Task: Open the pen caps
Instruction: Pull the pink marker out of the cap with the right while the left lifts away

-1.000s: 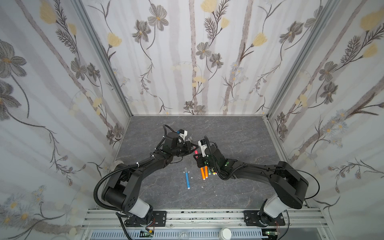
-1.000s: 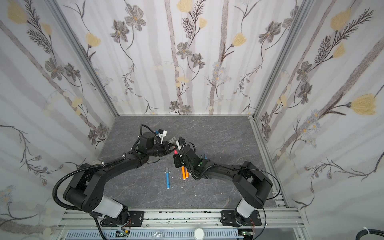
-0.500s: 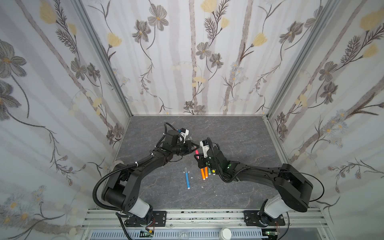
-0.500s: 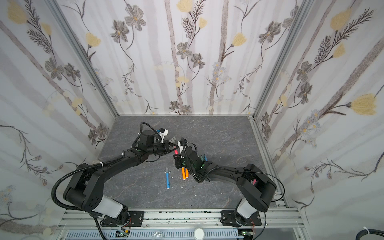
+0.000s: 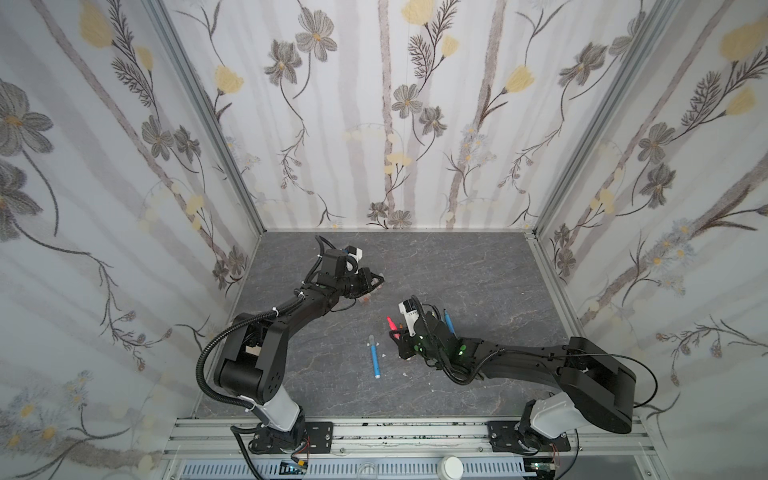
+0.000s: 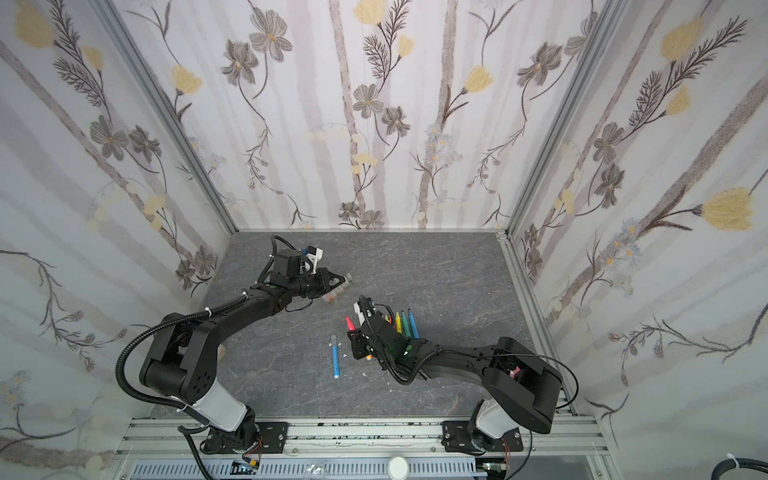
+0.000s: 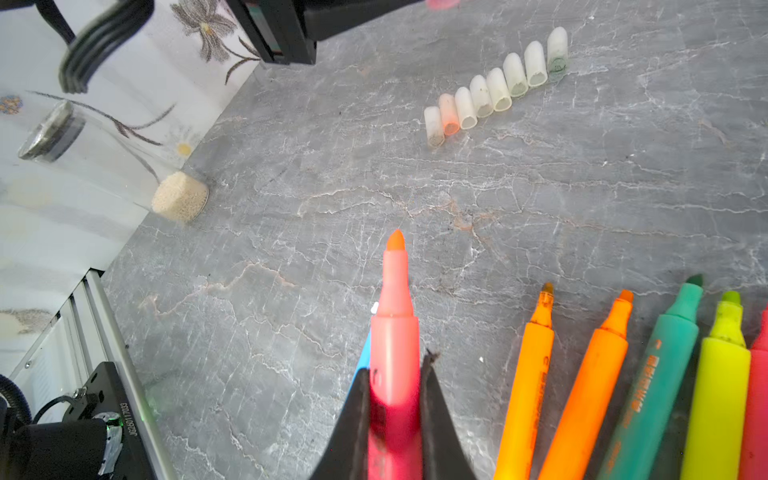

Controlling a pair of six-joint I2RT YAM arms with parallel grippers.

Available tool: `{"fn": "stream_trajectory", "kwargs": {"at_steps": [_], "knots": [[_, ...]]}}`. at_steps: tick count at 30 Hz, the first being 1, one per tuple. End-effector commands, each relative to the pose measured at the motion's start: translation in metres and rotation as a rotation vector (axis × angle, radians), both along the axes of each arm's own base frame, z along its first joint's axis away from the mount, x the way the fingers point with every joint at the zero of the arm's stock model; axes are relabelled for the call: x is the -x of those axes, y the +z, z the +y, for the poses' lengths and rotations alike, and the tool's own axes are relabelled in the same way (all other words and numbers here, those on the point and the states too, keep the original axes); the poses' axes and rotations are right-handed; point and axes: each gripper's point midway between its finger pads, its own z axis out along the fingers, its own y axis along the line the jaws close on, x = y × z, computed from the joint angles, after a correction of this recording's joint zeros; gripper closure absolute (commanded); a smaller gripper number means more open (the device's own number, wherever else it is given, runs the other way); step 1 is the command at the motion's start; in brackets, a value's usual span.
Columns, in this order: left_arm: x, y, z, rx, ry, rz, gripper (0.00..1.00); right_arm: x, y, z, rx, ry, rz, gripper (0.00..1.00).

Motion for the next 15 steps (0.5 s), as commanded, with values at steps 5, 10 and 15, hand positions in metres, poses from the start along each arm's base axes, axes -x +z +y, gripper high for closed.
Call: {"fn": "stream_trajectory", "kwargs": {"at_steps": [5, 10, 15], "knots": [[-0.019, -0.007, 0.025, -0.076, 0.083, -0.059, 1.0, 0.005, -0.006, 0.003, 0.002, -0.002, 0.031, 1.0], [-0.011, -0.03, 0.056, -0.098, 0.132, -0.019, 1.0, -0.002, -0.022, 0.011, 0.077, -0.07, 0.08, 1.0], [0.003, -0.051, 0.084, -0.115, 0.17, 0.023, 1.0, -0.009, -0.06, 0.012, 0.226, -0.153, 0.135, 1.0]]}}
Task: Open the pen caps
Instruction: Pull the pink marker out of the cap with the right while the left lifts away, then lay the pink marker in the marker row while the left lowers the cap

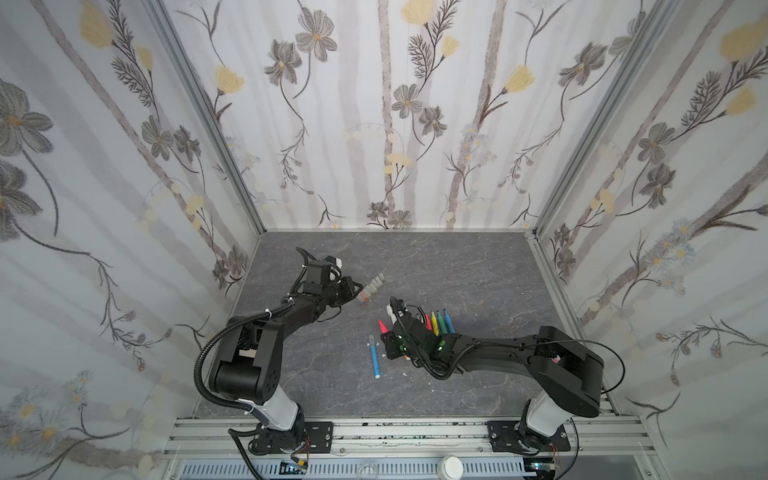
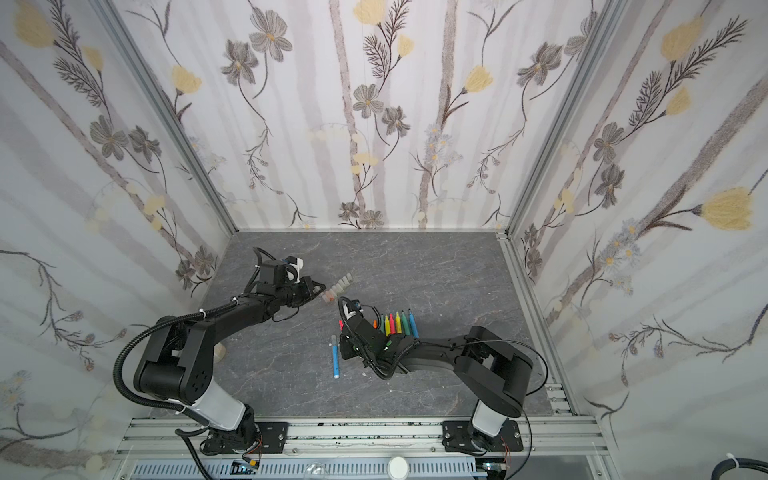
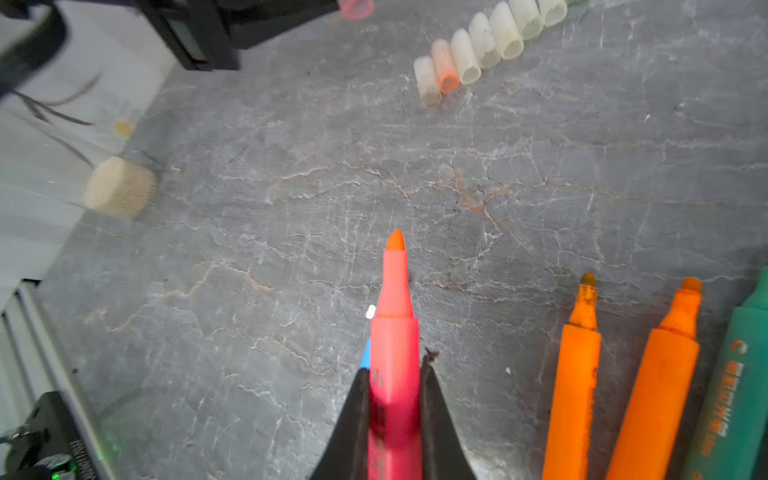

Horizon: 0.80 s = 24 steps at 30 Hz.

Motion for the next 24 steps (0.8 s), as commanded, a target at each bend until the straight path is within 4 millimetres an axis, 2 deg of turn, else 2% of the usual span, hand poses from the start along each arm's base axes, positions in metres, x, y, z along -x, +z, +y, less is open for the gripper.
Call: {"fn": "stream_trajectory", "kwargs": {"at_steps": [1, 6, 11, 16, 24], "knots": [[0.003, 0.0, 0.01, -0.011, 0.0, -0.03, 1.0, -0.005, -0.024, -0.016, 0.111, -0.099, 0.034, 1.0], [0.011, -0.007, 0.022, -0.013, 0.018, -0.017, 1.0, -0.012, -0.042, -0.031, 0.211, -0.189, 0.019, 0.99], [0.012, -0.01, 0.025, -0.007, 0.022, -0.018, 1.0, -0.014, -0.054, -0.037, 0.254, -0.214, 0.019, 0.89], [0.015, -0.015, 0.025, -0.003, 0.023, -0.013, 1.0, -0.016, -0.056, -0.038, 0.28, -0.228, 0.009, 0.77], [0.017, -0.023, 0.025, 0.0, 0.023, 0.002, 1.0, -0.02, -0.052, -0.038, 0.305, -0.235, -0.013, 0.74]]}}
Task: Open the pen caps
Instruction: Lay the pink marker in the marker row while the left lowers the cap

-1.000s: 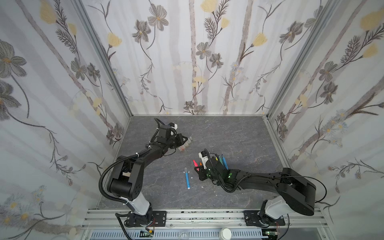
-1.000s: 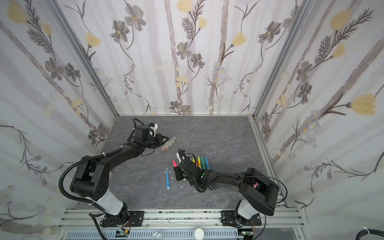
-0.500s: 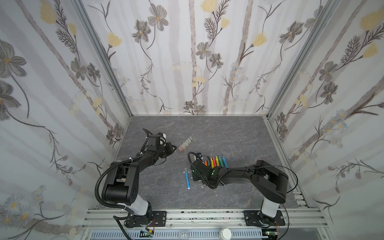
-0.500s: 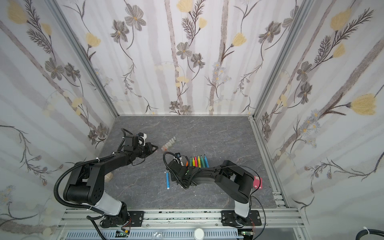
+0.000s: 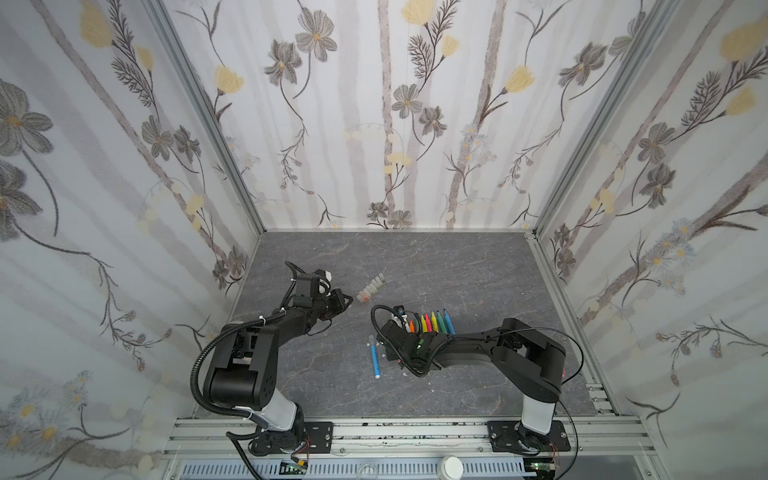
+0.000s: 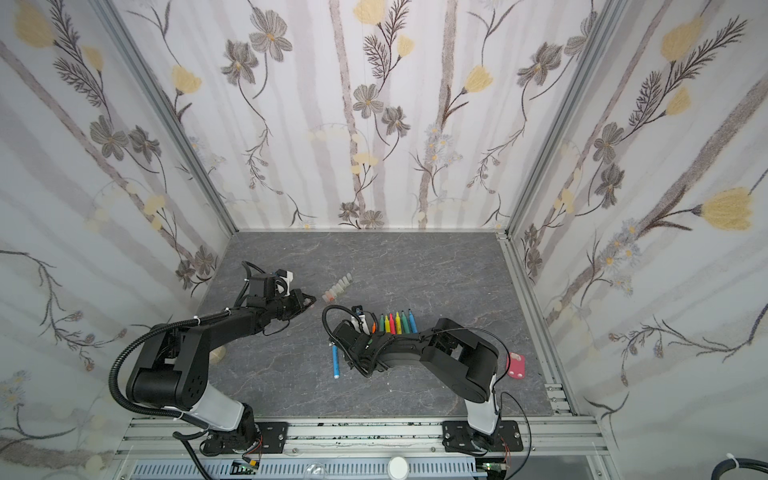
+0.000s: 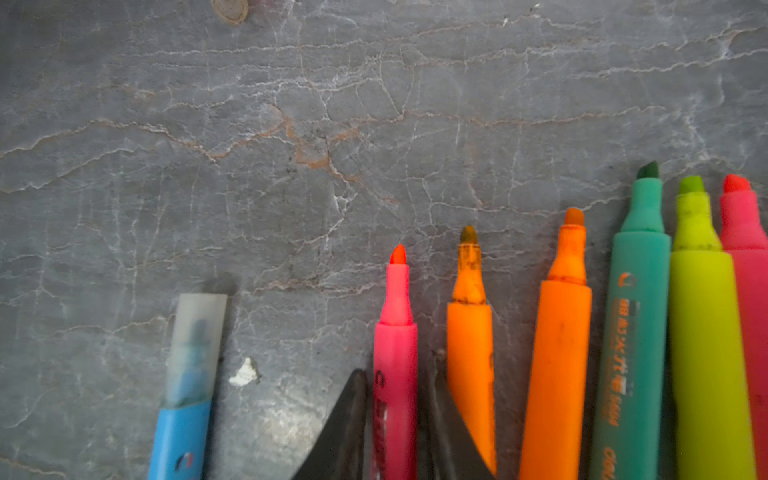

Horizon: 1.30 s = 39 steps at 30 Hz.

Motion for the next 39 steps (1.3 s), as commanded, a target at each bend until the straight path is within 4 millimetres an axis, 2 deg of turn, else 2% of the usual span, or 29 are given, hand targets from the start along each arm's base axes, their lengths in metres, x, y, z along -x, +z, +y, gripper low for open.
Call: {"fn": "stream_trajectory", "kwargs": {"at_steps": [1, 11, 15, 24, 30, 39], "knots": [[-0.004, 0.002, -0.002, 0.008, -0.011, -0.028, 1.0, -0.002, 0.003, -0.007, 0.037, -0.02, -0.018, 0.74], [-0.018, -0.013, -0.006, 0.032, -0.006, -0.002, 1.0, -0.01, 0.059, -0.006, -0.028, 0.002, -0.152, 0.7], [-0.021, -0.018, -0.009, 0.056, -0.002, 0.009, 1.0, -0.01, 0.07, -0.006, -0.043, 0.006, -0.163, 0.69], [-0.017, -0.033, -0.024, 0.095, -0.022, 0.041, 1.0, -0.007, 0.066, -0.004, -0.057, 0.02, -0.148, 0.69], [-0.018, -0.038, -0.026, 0.103, -0.02, 0.049, 0.96, -0.003, 0.065, 0.001, -0.069, 0.033, -0.138, 0.69], [-0.019, -0.039, -0.025, 0.098, -0.01, 0.049, 0.84, 0.013, 0.047, 0.034, -0.073, 0.106, -0.073, 0.68]]}}
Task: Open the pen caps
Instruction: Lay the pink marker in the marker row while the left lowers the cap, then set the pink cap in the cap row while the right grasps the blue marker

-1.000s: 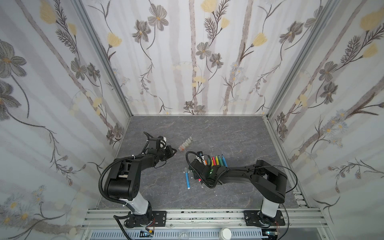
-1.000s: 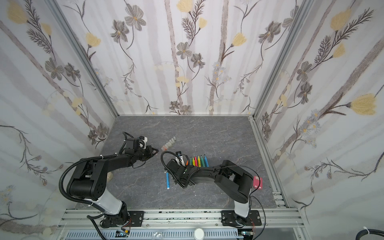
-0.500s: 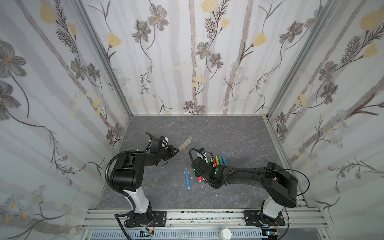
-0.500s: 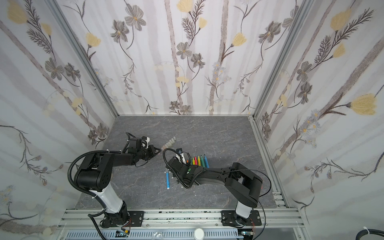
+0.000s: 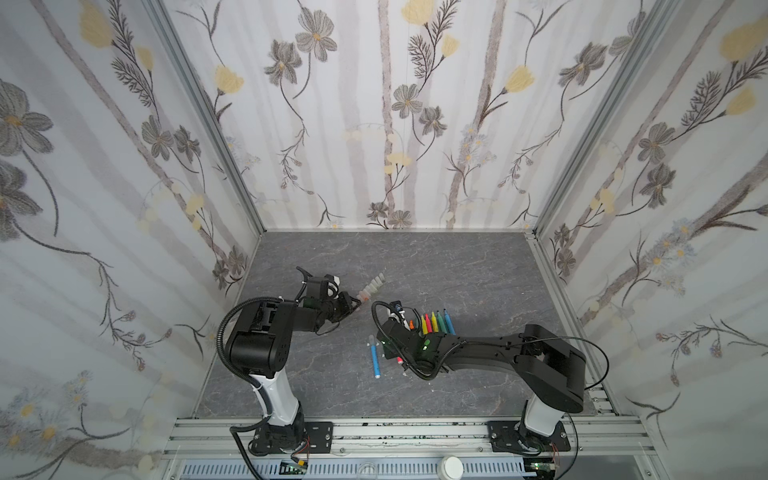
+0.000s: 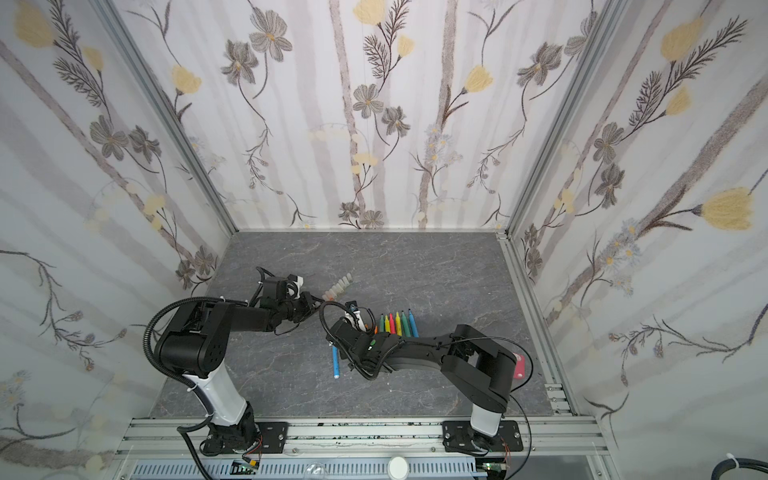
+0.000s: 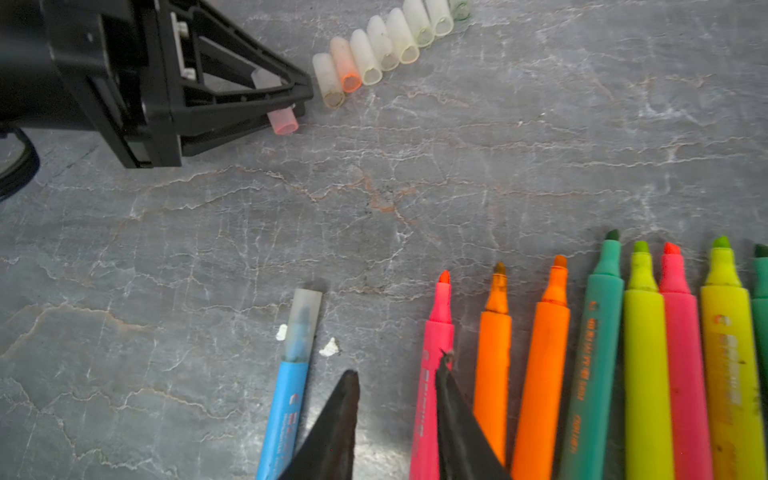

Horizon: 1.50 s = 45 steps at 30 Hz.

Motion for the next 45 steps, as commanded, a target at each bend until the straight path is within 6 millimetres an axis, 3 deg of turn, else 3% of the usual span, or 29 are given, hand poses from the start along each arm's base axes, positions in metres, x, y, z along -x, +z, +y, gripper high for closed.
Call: {"fn": "stream_trajectory", "kwargs": {"at_steps": [1, 11, 21, 35, 39, 45], "knots": [[-0.005, 0.004, -0.001, 0.005, 0.004, -0.026, 0.83, 0.005, -0.005, 0.014, -0.003, 0.018, 0.023, 0.68], [-0.005, 0.002, 0.0, -0.002, 0.007, -0.021, 0.8, 0.012, -0.025, 0.031, 0.043, 0.048, 0.076, 0.68], [-0.004, 0.004, 0.002, -0.008, 0.006, -0.022, 0.77, 0.017, -0.031, 0.039, 0.04, 0.072, 0.095, 0.67], [0.008, 0.045, 0.024, -0.08, 0.023, -0.082, 0.72, 0.028, -0.053, 0.047, 0.084, 0.112, 0.158, 0.66], [0.013, 0.058, 0.025, -0.084, 0.024, -0.107, 0.71, 0.032, -0.059, 0.044, 0.109, 0.116, 0.165, 0.71], [0.022, 0.075, 0.022, -0.061, -0.001, -0.136, 0.7, 0.033, -0.059, 0.037, 0.129, 0.115, 0.155, 0.92]]}}
